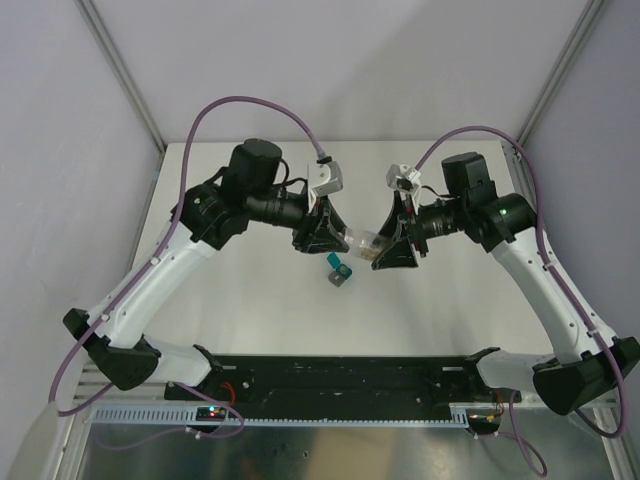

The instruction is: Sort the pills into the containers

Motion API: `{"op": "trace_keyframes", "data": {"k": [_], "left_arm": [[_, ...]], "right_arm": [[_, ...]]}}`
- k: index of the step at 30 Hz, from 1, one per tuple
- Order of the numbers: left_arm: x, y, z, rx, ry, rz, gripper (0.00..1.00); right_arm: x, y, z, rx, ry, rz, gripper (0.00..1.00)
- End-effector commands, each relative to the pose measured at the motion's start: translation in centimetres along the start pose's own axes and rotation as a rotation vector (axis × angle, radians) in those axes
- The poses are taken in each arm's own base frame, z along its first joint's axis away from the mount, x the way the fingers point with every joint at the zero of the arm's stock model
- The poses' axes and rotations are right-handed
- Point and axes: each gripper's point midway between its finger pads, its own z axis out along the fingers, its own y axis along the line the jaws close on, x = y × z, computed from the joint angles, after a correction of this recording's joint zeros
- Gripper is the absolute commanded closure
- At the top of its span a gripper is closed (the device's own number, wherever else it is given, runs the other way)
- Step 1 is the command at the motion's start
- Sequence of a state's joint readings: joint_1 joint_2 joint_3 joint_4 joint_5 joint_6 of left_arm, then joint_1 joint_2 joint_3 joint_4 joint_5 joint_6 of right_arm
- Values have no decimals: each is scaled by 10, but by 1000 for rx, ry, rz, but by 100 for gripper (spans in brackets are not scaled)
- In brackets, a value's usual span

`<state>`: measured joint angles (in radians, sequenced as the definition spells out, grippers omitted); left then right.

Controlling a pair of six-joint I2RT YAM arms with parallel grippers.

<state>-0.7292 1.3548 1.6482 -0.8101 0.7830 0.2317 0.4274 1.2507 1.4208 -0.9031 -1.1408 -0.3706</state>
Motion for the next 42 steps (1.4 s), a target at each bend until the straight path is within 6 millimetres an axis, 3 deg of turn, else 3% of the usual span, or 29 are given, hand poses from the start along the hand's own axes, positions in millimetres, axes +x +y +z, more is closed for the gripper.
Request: {"op": "trace_keyframes", "data": {"k": [1,8,10,13,17,22,27,35,42], "left_arm": [[-8,-22,11,102,-7,-65,100],[-6,-22,13,110,-2,-86,96],[-6,-22,13,111,-1,-84,85],[-6,-22,12,105,-2,-79,59],[-7,-20,12,94,-3,-74,33],[-10,-18,14,101,-4,-80,14],[-10,-15,19,108,1,-92,10],[-16,-12,22,108,-11,-90,14],[-21,-7,13,68,-28,-62,14]], "right_arm": [[-16,-9,-1,84,-22,-130,100],[-15,-8,-2,101,-15,-149,100],[-15,-8,-2,98,-14,-149,100],[-15,-7,-2,97,-15,-151,100],[-16,-6,-2,97,-18,-155,100],[-18,-5,-2,94,-22,-159,100],[-18,-4,-3,91,-23,-161,100],[-14,-3,-1,75,-19,-152,100],[-13,-1,-3,75,-18,-156,100]]}}
